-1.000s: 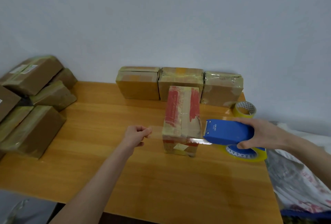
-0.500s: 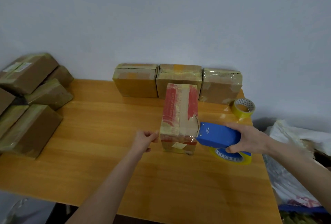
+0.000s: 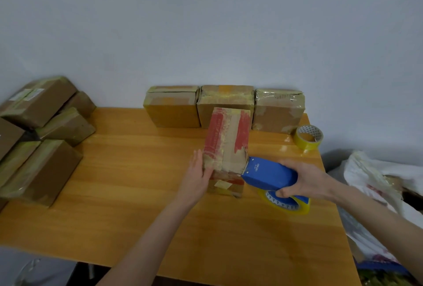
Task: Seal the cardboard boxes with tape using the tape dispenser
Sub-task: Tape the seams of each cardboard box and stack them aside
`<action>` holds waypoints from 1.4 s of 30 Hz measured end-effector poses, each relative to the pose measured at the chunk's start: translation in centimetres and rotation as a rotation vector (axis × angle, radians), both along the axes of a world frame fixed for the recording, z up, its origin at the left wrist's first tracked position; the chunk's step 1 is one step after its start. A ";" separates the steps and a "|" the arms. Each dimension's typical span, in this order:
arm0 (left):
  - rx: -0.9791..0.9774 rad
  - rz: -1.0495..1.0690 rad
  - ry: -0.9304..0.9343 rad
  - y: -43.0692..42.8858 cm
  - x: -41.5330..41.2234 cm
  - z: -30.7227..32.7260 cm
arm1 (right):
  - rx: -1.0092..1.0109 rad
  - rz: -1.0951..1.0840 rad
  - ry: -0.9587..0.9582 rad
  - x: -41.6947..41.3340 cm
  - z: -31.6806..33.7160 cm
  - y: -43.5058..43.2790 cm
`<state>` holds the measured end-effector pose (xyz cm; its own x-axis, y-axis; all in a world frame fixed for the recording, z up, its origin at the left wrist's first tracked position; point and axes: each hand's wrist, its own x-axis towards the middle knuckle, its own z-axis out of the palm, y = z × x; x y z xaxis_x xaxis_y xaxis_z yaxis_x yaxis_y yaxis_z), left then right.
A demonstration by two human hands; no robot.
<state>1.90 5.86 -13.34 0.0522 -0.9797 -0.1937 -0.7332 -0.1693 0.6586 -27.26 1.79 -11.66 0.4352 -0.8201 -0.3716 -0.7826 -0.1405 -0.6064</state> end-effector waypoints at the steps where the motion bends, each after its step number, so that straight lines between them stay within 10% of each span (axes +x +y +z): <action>1: -0.080 -0.079 -0.174 0.1 -0.4 0.0 | -0.004 0.003 0.001 -0.1 0.0 0.0; 7: -0.236 -0.547 -0.499 0.2 -3.6 -1.3 | -0.044 0.014 0.007 -1.0 -0.1 0.0; 42: -0.235 -0.558 -0.532 -0.7 -2.7 -2.6 | 0.146 0.071 0.196 -1.4 -2.9 -1.9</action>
<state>-0.85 5.12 -15.92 -0.4296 -0.9006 -0.0657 -0.8942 0.4142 0.1698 -28.67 -0.08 -14.59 0.3975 -0.7215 -0.5669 -0.8785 -0.1208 -0.4622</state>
